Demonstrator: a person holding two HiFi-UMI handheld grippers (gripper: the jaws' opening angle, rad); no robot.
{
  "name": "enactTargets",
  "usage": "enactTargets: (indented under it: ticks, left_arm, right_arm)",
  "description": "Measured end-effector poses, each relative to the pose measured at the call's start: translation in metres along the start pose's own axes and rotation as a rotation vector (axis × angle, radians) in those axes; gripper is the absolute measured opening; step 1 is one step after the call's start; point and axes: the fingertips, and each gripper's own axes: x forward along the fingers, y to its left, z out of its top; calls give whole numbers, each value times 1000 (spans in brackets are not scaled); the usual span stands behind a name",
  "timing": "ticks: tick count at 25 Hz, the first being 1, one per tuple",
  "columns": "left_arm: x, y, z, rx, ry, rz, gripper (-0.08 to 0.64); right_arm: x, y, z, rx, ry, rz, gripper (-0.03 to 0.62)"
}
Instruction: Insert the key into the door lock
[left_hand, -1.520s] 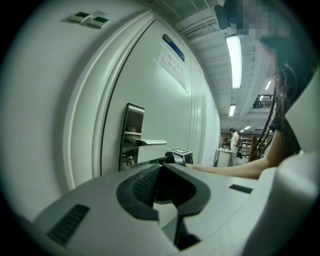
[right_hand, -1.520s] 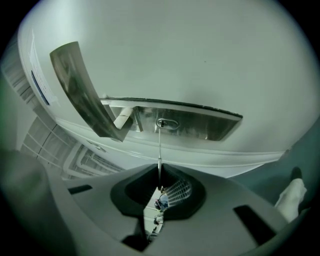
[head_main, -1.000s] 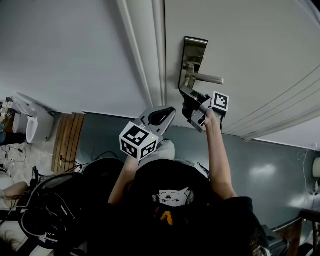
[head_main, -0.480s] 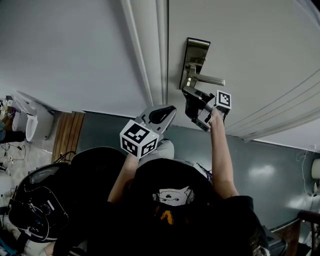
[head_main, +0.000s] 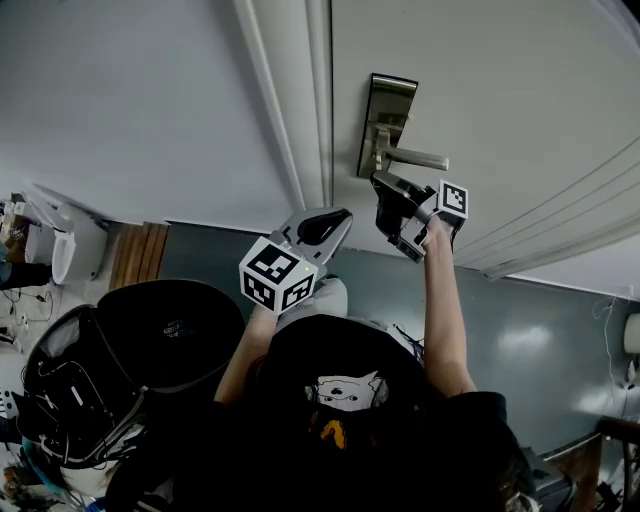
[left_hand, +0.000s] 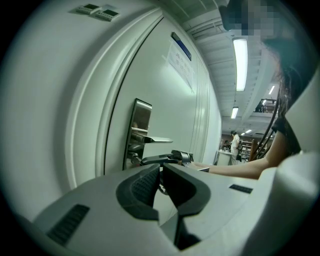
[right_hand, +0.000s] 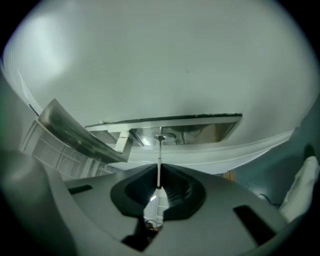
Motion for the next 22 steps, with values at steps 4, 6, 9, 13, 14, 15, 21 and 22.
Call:
enactTargets:
  ticks: [4, 6, 9, 13, 14, 15, 21, 22]
  left_arm:
    - [4, -1, 2, 1, 4, -7, 25]
    - [6, -1, 2, 0, 2, -10, 25]
    - [6, -1, 1, 8, 1, -8, 25]
    - [2, 2, 4, 15, -2, 4, 25]
    - [1, 4, 5, 14, -3, 7, 25]
    - [0, 6, 6, 13, -4, 11, 25]
    - [1, 10, 7, 19, -3, 16, 25]
    - [2, 9, 6, 19, -1, 16, 25]
  right_arm:
    - [5, 1, 3, 11, -48, -26, 21]
    - [7, 1, 7, 25, -69, -26, 20]
    - [10, 2, 14, 36, -105, -21, 21]
    - [12, 4, 18, 51, -140, 25, 22]
    - [11, 5, 18, 53, -143, 37, 24]
    - [12, 5, 18, 51, -143, 47, 25]
    - [12, 7, 17, -21, -141, 66, 29]
    - [11, 8, 17, -44, -150, 61, 28]
